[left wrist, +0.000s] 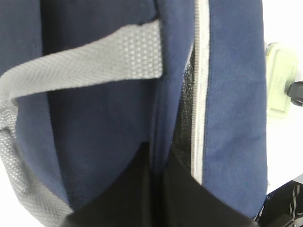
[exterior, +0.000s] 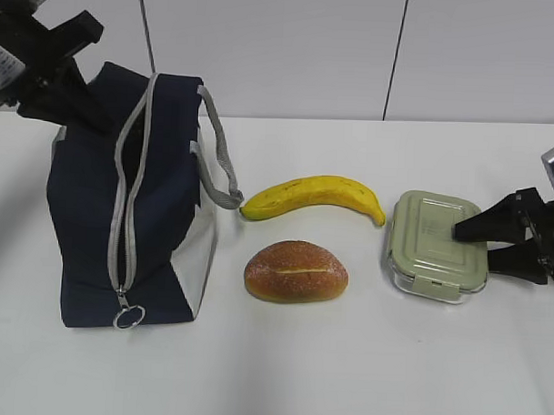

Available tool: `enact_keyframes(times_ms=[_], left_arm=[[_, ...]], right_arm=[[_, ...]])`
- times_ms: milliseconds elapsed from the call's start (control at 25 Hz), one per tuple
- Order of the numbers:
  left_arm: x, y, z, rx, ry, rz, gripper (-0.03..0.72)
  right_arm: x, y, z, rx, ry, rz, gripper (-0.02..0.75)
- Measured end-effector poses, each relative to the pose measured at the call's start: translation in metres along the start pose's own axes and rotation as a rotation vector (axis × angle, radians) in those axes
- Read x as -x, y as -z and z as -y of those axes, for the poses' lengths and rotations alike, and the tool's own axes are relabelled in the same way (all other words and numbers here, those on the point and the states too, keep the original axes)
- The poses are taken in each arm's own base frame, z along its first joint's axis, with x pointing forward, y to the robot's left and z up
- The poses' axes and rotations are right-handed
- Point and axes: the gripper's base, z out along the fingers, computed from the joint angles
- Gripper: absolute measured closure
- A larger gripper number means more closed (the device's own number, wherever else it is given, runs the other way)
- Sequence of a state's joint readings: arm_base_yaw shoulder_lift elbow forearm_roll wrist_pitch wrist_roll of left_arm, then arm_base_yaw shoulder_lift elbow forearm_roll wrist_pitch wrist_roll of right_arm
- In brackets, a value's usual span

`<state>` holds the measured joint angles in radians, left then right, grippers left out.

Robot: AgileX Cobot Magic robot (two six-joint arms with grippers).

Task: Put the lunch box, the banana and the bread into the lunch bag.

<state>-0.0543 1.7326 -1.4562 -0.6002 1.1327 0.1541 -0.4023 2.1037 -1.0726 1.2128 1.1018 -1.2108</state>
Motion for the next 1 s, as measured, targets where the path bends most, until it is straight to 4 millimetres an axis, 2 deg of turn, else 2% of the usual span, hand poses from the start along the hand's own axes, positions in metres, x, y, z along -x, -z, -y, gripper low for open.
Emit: enact_keyframes(times_ms=[240, 480, 1000], left_arm=[[-0.0001, 0.0, 0.0, 0.0, -0.001, -0.001, 0.691], [-0.0003, 0.0, 0.0, 0.0, -0.001, -0.003, 0.691], [-0.0003, 0.0, 0.0, 0.0, -0.001, -0.003, 0.691]], right_arm=[[-0.0019, -0.0046, 0.0062, 0.007, -0.025, -0.003, 0.187], [-0.0006, -0.0051, 0.0036, 0.03, -0.031, 0.006, 0.318], [-0.001, -0.0057, 0.0029, 0.042, -0.035, 0.002, 0.335]])
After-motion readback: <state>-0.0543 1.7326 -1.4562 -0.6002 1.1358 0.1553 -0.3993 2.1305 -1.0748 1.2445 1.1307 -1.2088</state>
